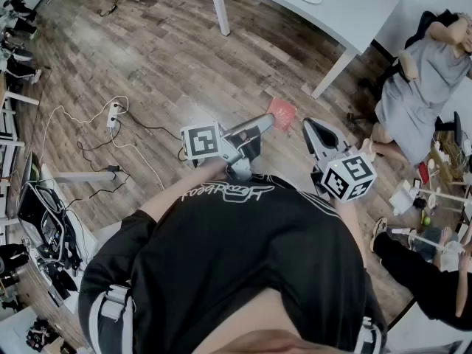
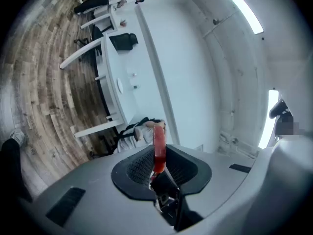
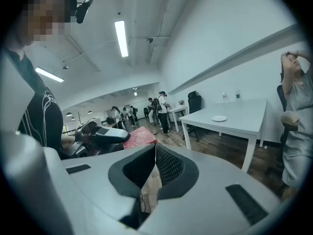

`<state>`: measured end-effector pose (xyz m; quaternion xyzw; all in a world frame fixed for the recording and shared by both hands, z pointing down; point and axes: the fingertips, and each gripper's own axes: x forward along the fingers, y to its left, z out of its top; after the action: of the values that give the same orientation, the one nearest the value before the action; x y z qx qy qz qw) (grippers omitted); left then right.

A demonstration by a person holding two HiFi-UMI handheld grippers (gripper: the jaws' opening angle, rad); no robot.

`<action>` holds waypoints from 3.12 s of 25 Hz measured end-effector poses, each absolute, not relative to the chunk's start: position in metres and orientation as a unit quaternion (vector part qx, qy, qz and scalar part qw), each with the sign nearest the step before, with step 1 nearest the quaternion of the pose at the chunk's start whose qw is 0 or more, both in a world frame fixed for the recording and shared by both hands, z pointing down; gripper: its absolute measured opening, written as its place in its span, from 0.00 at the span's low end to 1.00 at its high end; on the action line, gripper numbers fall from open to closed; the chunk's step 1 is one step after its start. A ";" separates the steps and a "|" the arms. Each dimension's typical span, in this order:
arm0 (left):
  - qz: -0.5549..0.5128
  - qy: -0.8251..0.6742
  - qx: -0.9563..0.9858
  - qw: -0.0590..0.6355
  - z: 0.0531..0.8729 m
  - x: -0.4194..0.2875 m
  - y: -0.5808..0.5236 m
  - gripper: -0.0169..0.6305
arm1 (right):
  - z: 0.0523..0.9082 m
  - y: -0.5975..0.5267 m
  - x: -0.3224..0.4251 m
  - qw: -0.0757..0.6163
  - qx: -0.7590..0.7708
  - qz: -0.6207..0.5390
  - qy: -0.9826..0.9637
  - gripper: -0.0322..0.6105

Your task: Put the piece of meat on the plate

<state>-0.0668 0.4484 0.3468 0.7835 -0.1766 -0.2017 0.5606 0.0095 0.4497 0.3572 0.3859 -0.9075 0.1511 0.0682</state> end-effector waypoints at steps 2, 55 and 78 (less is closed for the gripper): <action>-0.187 -0.188 0.793 0.549 0.351 -0.070 0.447 0.14 | 0.357 0.450 0.009 0.068 0.385 0.151 -0.908 0.07; -0.158 -0.145 0.769 0.602 0.371 -0.054 0.028 0.14 | 0.387 0.038 0.036 0.037 0.456 0.234 -0.858 0.07; -0.161 -0.116 0.763 0.616 0.383 -0.040 -0.079 0.14 | 0.390 -0.059 0.054 0.065 0.487 0.223 -0.842 0.07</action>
<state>-0.0397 -0.0790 0.3829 0.7627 -0.1162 -0.1607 0.6156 0.0539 -0.0592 0.3896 0.4874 -0.8417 0.2230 0.0647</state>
